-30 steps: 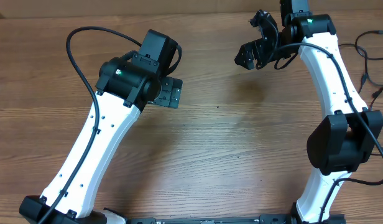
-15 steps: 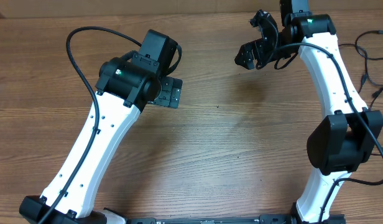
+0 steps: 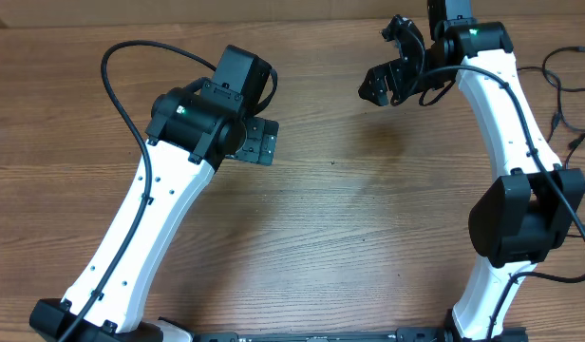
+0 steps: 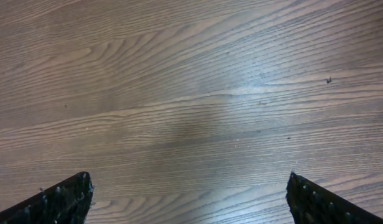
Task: Untangle cables
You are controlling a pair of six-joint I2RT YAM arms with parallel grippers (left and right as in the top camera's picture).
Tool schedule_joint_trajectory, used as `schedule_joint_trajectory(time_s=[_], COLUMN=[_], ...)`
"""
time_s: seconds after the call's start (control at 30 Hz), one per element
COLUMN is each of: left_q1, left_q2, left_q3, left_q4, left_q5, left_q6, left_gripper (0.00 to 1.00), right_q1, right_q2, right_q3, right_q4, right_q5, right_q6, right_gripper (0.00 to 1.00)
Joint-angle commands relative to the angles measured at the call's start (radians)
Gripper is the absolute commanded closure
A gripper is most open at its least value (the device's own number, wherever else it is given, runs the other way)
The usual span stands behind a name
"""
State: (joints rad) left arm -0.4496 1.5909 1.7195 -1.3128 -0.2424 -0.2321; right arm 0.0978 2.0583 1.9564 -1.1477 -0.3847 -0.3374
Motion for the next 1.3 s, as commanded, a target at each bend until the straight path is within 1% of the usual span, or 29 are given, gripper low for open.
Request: schedule_joint_trajectory(time_s=[0.0, 0.77, 1.03, 1.27], left_q1=[0.004, 0.004, 0.004, 0.004], left_q2=[0.004, -0.021, -0.065, -0.121], left_q3=[0.01, 0.01, 0.01, 0.01], left_q4=[0.002, 0.001, -0.041, -0.035], left_q5=[0.004, 0.005, 0.007, 0.007], left_q6=[0.008, 0.008, 0.008, 0.008], left_gripper=[0.0, 0.01, 0.01, 0.0], right_q1=[-0.002, -0.002, -0.002, -0.002], right_q2=[-0.037, -0.037, -0.037, -0.037], right_q3=[-0.005, -0.005, -0.005, -0.005], right_q4=[0.001, 0.001, 0.001, 0.001], right_q5=[0.003, 0.003, 0.003, 0.003], right_q6=[-0.004, -0.004, -0.005, -0.004], right_gripper=[0.0, 0.0, 0.0, 0.0])
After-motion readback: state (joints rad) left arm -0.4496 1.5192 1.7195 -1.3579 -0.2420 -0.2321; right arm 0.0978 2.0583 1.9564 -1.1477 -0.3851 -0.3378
